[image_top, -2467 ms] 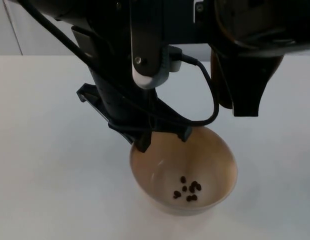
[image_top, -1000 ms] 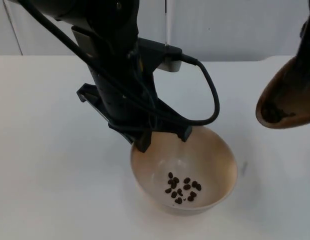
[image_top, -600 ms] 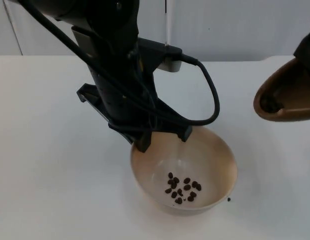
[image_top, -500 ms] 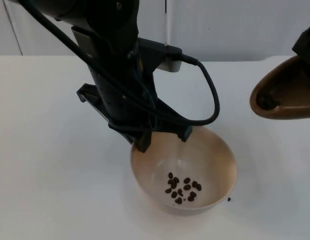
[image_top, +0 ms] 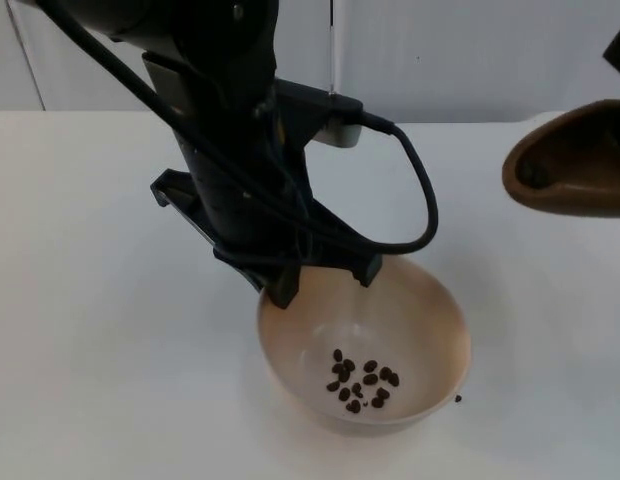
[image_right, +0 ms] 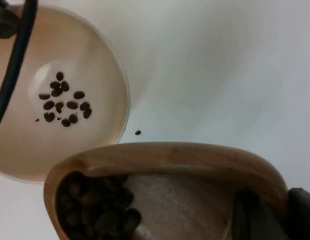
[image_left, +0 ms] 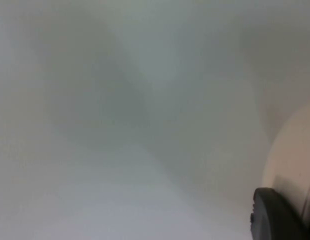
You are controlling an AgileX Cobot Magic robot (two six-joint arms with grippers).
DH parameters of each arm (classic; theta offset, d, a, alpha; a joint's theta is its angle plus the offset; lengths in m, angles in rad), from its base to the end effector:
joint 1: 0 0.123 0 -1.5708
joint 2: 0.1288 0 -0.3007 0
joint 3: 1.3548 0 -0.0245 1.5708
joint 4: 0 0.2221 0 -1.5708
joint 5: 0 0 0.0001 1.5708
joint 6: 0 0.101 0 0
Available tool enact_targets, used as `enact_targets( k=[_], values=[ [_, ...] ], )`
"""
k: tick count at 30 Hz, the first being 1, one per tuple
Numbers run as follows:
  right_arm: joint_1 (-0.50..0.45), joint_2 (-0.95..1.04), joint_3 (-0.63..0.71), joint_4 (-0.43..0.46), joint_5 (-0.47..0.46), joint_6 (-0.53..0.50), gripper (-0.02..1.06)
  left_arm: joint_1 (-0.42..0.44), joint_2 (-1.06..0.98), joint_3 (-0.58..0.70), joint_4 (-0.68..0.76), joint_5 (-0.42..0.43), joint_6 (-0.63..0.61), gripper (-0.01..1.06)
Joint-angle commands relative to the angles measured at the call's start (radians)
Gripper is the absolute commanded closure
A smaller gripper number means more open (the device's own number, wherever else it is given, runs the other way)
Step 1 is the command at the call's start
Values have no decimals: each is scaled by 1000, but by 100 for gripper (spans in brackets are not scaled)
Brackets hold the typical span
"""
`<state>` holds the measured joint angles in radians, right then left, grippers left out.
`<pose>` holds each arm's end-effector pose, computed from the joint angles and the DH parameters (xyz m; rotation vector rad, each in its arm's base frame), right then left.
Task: Pick up the bowl with the left hand and pour the coffee beans from the cup into the bowl with the right hand.
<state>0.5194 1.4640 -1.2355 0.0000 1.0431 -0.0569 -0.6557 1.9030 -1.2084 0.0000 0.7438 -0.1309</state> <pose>0.2326 0.1330 0.3230 -0.7851 2.6489 0.1239 0.2790 -0.2146 0.1871 0.7617 2.8357 -0.1241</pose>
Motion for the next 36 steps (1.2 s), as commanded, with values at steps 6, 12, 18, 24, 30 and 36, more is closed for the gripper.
enact_targets(
  k=[6,12,18,24,30,36],
  values=[
    [-121,-13,-2,121,-29,-86,104,-5,-4,-2,-9,-5,-10,105],
    [-197,-13,-2,119,-31,-89,104,19,-4,-2,-16,-21,-10,105],
    [-241,-13,25,116,-95,-90,104,114,-4,-2,-82,-21,-10,105],
    [-257,20,93,107,-167,-90,104,179,-4,-2,-122,-63,-1,105],
    [-257,87,106,107,-230,-90,104,209,-4,-2,-120,-103,2,105],
    [-257,165,106,107,-270,-90,104,239,-4,-2,-116,-105,19,105]
  ],
)
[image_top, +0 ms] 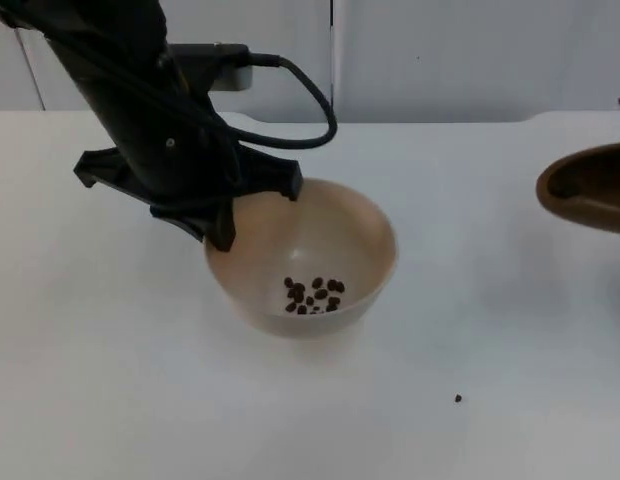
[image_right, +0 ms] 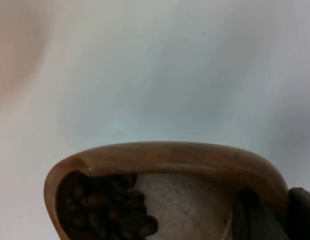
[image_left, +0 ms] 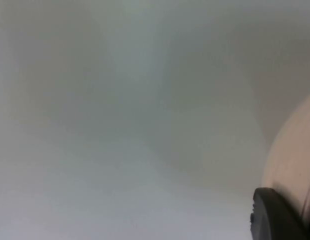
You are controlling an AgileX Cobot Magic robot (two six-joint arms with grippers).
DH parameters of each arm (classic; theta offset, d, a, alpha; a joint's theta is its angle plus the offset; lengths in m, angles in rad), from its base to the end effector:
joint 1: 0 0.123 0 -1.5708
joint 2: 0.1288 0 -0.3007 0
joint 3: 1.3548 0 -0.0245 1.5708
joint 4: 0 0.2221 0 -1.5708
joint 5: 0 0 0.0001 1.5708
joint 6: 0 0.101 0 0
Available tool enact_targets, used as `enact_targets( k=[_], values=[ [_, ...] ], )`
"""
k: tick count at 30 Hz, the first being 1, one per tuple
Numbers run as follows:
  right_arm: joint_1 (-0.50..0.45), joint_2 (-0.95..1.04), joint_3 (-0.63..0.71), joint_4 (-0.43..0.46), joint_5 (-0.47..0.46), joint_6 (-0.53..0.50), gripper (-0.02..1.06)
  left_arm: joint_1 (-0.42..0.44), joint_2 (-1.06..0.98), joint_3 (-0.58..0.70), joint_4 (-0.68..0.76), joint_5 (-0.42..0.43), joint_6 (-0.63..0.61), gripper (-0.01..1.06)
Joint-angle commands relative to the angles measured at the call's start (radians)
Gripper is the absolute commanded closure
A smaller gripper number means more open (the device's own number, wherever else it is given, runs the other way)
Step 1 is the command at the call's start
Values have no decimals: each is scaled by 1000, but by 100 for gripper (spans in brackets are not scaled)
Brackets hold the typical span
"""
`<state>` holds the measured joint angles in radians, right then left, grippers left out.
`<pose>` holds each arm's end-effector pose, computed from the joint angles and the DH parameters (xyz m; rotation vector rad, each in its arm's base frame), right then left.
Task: Pick up the bowl with the left hand and pour the coffee beans from the cup into the bowl with the right hand.
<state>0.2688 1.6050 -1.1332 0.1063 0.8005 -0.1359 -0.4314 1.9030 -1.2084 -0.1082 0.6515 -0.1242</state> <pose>0.2890 0.0876 0.2659 -0.4742 2.7176 0.1607 0.3254 -0.1571 0.1898 0.3296 2.8354 -0.2316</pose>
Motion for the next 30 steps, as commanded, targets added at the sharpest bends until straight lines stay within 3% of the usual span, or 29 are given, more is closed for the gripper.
enact_targets(
  k=[1,13,30],
  values=[
    [-8,38,3,-4,-40,-11,104,15,-2,-2,-5,-13,12,105],
    [-102,136,3,-15,-103,-11,104,49,31,-2,-11,-38,15,105],
    [-97,306,13,-25,-266,-7,104,49,126,-2,-10,-66,17,105]
  ],
)
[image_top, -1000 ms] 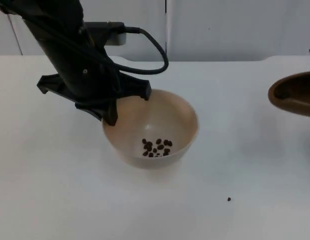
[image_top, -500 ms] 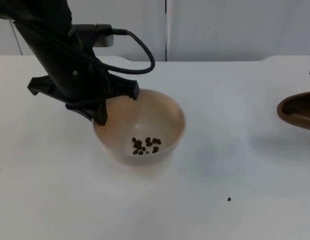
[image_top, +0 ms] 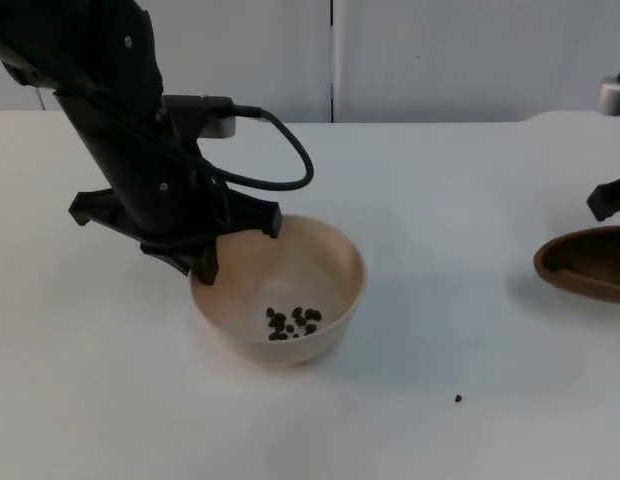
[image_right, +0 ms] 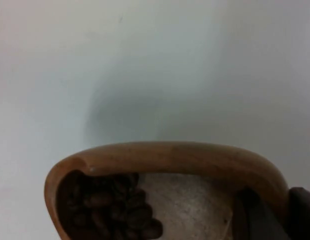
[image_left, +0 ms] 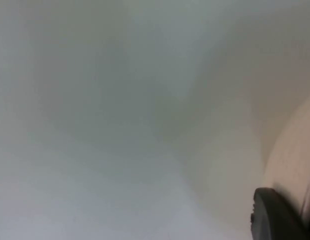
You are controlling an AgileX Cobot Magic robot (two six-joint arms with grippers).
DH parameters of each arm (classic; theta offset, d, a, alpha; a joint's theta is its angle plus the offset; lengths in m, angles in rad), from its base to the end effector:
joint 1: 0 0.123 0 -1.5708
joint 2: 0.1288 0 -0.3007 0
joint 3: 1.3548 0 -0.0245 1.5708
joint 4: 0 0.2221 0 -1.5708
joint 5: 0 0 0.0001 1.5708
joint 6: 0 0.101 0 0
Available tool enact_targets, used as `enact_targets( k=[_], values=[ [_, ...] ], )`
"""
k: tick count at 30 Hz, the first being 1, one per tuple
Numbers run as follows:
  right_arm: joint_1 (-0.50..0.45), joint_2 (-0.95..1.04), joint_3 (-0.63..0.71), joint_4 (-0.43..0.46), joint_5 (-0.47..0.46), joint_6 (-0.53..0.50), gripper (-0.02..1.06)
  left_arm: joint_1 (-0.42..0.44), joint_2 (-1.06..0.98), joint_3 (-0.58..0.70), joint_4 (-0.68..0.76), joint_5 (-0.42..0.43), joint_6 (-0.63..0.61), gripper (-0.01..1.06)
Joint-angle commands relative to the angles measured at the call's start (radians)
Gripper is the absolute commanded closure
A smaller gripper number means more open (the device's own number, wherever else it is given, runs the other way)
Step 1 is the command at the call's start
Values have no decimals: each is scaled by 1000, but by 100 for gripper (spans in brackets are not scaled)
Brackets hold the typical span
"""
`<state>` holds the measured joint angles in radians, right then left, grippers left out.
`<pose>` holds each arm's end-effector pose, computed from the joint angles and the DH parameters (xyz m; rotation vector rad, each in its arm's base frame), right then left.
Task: Pick up the bowl with the left hand and pour the coffee beans from the cup into the bowl with the right hand.
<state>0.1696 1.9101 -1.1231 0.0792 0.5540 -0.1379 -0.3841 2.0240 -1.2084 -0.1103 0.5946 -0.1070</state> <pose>0.3471 0.0637 0.1712 -0.3477 2.8031 0.0812 0.3428 -0.1453 0.1469 0.2812 2.8995 -0.1915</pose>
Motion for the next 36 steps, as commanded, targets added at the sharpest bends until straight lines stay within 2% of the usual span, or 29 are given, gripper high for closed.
enact_targets(
  k=[1,13,36],
  values=[
    [3,13,3,2,-27,-5,104,1,10,-2,-9,-10,0,105],
    [3,98,3,-9,-65,-9,104,1,18,-2,-6,3,0,105],
    [3,101,3,-25,-48,-9,104,1,18,-2,6,19,22,105]
  ],
)
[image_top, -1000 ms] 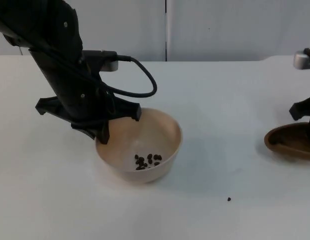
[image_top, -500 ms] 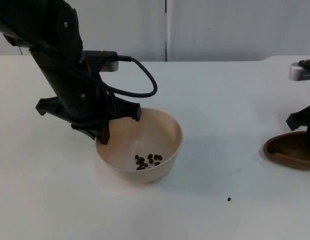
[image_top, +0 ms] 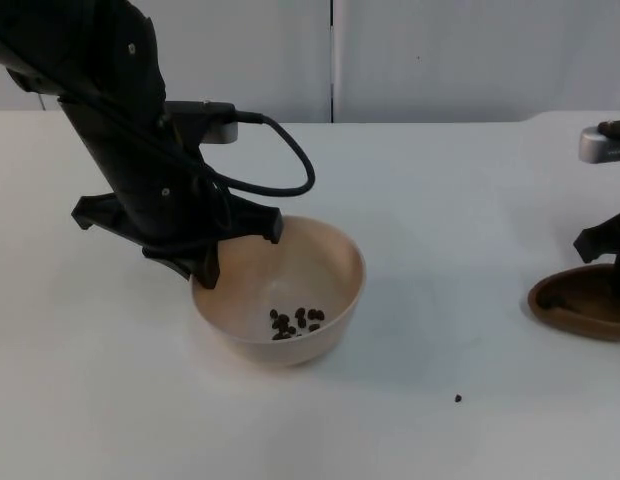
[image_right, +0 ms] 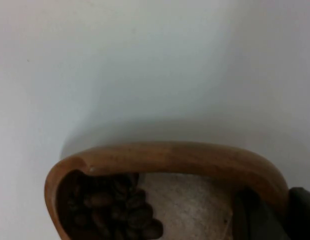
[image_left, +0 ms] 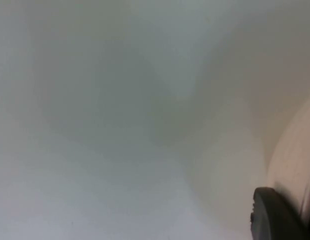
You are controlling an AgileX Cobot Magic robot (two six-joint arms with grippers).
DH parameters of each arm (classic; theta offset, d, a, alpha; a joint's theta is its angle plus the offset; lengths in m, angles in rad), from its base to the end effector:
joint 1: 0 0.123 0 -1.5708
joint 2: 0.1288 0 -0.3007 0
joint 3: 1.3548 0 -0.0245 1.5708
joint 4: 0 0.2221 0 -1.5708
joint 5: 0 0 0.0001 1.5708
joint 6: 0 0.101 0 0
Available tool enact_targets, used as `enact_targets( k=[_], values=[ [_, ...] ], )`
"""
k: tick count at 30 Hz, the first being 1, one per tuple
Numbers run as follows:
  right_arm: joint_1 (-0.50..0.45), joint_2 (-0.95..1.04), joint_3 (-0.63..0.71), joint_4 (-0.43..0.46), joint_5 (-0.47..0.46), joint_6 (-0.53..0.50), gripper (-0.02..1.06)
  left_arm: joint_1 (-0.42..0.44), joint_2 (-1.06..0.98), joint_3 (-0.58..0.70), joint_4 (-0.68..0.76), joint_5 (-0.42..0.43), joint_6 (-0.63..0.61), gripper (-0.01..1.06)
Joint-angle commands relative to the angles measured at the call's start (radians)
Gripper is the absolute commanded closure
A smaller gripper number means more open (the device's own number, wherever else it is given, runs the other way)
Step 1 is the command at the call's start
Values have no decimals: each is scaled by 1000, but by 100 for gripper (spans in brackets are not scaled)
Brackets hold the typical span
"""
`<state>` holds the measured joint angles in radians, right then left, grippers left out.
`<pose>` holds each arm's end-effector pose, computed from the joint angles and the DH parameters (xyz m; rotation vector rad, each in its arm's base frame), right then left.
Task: Pick up the bowl with the left hand and pour the coffee beans from the cup into the bowl with the right hand.
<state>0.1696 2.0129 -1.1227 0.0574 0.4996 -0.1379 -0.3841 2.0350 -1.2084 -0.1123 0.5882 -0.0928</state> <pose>0.3555 0.0637 0.1359 -0.3737 2.8492 0.0554 0.3436 -0.1457 0.1430 0.2991 2.9016 -0.1886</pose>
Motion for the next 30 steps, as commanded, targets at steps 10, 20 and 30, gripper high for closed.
enact_targets(
  k=[10,20,30],
  values=[
    [3,-2,2,-3,31,-9,104,1,7,-2,8,28,9,56],
    [3,-2,2,-3,35,-9,104,1,7,-2,8,24,6,41],
    [3,-2,2,-3,35,-2,76,1,-87,-2,14,26,6,41]
  ],
)
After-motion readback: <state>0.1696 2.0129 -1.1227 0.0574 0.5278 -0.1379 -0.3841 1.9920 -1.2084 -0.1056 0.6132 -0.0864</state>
